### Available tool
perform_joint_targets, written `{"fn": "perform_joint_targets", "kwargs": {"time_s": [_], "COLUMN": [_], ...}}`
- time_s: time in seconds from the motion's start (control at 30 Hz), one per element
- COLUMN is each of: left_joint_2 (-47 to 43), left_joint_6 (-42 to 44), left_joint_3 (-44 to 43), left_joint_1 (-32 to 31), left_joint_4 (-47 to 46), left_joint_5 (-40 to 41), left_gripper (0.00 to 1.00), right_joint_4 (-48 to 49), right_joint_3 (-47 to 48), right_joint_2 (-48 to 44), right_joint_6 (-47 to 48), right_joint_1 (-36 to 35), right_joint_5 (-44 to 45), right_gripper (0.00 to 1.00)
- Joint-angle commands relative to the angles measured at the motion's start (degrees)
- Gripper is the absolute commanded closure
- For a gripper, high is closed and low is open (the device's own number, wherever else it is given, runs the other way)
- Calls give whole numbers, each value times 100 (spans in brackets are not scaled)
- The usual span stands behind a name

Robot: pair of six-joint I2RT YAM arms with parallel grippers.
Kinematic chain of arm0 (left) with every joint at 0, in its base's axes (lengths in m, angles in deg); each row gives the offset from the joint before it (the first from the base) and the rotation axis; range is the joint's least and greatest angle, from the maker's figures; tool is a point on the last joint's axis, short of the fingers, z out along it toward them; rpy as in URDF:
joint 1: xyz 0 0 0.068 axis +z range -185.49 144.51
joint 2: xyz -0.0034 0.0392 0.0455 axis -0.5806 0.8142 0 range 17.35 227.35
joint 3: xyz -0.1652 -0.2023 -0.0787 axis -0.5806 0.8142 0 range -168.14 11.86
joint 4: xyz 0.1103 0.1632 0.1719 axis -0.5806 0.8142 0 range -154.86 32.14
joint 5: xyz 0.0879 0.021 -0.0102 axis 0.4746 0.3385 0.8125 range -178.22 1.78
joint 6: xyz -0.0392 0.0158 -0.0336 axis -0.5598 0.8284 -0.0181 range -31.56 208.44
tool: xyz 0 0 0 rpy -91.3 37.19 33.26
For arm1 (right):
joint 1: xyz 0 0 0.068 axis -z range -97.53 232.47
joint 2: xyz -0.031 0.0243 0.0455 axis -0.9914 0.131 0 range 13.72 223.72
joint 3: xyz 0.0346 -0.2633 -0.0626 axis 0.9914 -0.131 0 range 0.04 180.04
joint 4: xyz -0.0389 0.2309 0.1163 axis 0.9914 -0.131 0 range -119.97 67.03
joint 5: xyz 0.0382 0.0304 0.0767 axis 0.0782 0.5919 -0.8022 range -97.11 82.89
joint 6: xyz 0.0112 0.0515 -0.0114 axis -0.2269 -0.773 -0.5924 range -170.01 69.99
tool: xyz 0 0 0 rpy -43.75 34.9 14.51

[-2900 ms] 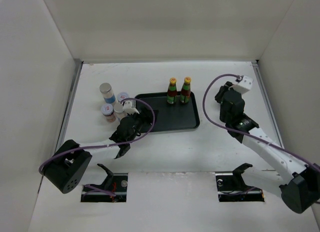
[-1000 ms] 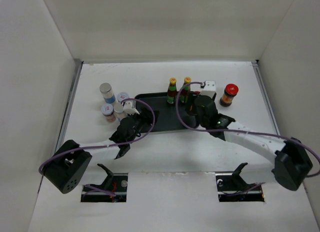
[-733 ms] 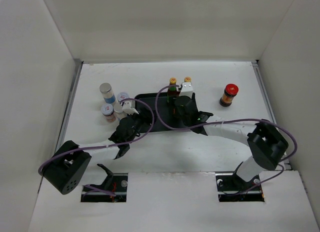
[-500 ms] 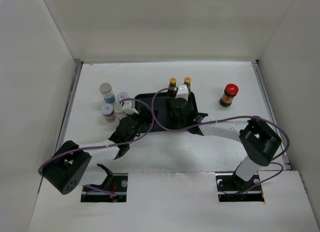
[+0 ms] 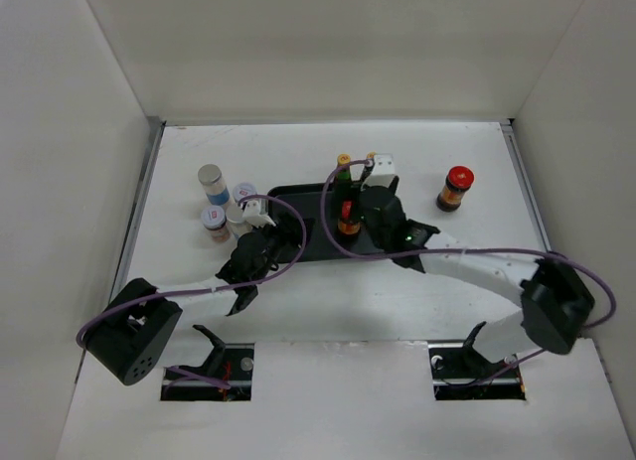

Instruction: Organize the condiment bottles

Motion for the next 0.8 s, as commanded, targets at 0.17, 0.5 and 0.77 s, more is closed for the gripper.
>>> {"fn": "perform_joint_targets", "kwargs": {"time_s": [0.17,0.5,0.77], "left_joint_2": [-92,-31,13], "left_joint_6": [-26,-44,-26], "left_joint_3": [52,25,-1], "left_joint_1": [-11,-64,-82], "left_joint_4": [-369,-378,-369], "left_joint_5": [-30,-47,-65], "left_gripper": [42,42,42], "right_joint_4": [187,-331,-473], "right_joint_3": [-659,-581,-265], "right_joint_2": [-2061,-1430,-674], "right_joint_6": [80,352,221], "right_joint_1": [1269,3697,4215], "right_joint_5": [31,552,-644], "right_gripper": [33,13,5]}}
